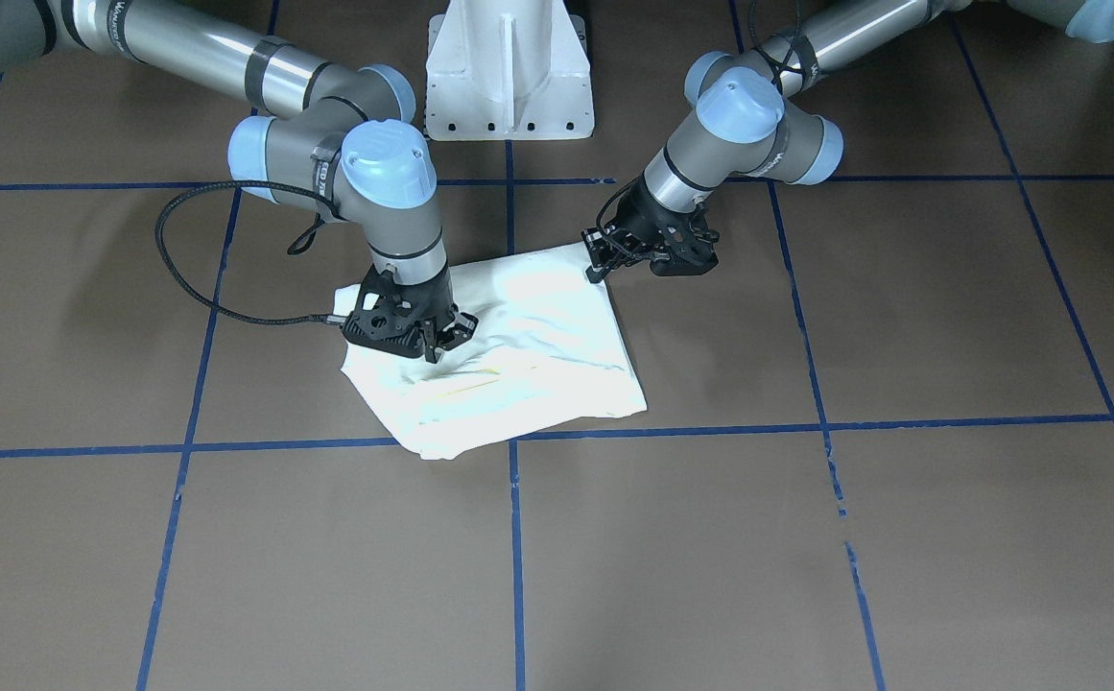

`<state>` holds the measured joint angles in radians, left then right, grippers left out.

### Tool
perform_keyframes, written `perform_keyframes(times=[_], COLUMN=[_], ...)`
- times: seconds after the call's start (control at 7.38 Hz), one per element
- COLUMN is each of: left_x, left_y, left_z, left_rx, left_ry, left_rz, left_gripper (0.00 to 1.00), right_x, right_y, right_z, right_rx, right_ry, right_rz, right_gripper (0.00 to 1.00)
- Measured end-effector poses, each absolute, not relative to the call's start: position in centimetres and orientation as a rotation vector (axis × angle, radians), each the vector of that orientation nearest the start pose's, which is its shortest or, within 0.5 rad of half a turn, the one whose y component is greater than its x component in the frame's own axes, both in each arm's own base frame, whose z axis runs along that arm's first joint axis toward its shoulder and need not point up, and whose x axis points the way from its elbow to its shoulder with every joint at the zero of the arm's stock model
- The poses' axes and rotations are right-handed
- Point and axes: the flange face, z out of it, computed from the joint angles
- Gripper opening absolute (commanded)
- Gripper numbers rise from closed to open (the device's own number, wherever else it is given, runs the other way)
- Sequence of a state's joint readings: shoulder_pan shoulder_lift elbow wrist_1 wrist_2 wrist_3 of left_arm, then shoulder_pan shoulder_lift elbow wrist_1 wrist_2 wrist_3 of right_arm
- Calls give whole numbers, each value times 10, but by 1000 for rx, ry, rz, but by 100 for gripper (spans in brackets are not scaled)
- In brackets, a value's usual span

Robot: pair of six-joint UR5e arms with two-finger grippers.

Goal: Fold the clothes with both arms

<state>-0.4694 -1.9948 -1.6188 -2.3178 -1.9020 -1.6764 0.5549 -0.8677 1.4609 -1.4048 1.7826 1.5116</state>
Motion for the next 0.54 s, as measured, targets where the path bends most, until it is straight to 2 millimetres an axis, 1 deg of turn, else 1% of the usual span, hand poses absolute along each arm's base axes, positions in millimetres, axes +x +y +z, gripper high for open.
perform_keyframes(times=[0.14,0.27,0.41,0.54], left_x=[531,530,530,529], left_y=[-383,-383,-383,-383], left_z=[310,309,307,305], left_rx=[-65,-64,-63,-62], left_ry=[1244,1246,1249,1252], left_rz=[-299,-299,-298,-298], left_gripper=[0,0,0,0], right_x=[-572,-575,-570,-554], right_y=[-504,-528,-558,-588], right_z=[270,268,265,263], right_rx=[46,57,63,65], right_ry=[-779,-789,-806,-819], right_rz=[399,412,425,425], right_gripper=[0,0,0,0])
